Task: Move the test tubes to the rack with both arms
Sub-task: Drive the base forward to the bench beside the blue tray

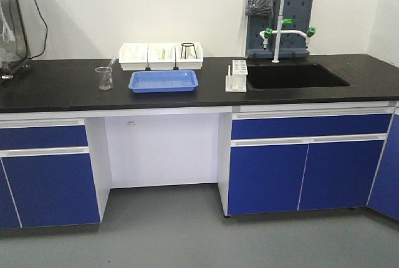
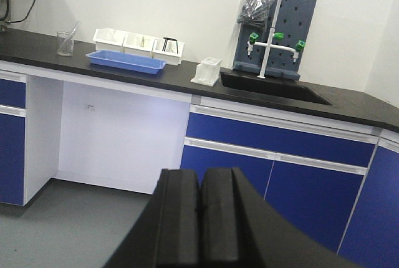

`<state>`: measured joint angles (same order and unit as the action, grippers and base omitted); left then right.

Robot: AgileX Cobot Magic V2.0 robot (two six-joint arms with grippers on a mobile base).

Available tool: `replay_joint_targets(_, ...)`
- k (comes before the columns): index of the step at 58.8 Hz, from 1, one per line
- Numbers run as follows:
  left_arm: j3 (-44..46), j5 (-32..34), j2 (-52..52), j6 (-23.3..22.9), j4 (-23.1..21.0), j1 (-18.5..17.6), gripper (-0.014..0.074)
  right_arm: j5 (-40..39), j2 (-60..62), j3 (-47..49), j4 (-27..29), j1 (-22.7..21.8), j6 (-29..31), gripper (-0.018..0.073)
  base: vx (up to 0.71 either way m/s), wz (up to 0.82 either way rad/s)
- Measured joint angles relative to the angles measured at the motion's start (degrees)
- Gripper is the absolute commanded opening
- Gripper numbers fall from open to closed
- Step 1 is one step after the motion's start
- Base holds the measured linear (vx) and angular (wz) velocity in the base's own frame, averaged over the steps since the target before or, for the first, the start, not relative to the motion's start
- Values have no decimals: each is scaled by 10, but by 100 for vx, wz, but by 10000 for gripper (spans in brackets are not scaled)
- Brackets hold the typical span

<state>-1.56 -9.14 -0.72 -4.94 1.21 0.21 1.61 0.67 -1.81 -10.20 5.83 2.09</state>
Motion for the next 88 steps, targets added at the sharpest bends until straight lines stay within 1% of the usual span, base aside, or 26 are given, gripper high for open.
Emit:
replay_joint_targets(37,0,-1,0,0,0,0,-4,1,0,0,0,0,0,-8,5,0)
replay_joint_targets(88,0,-1,0,0,0,0,-4,1,0,0,0,0,0,-8,22,1)
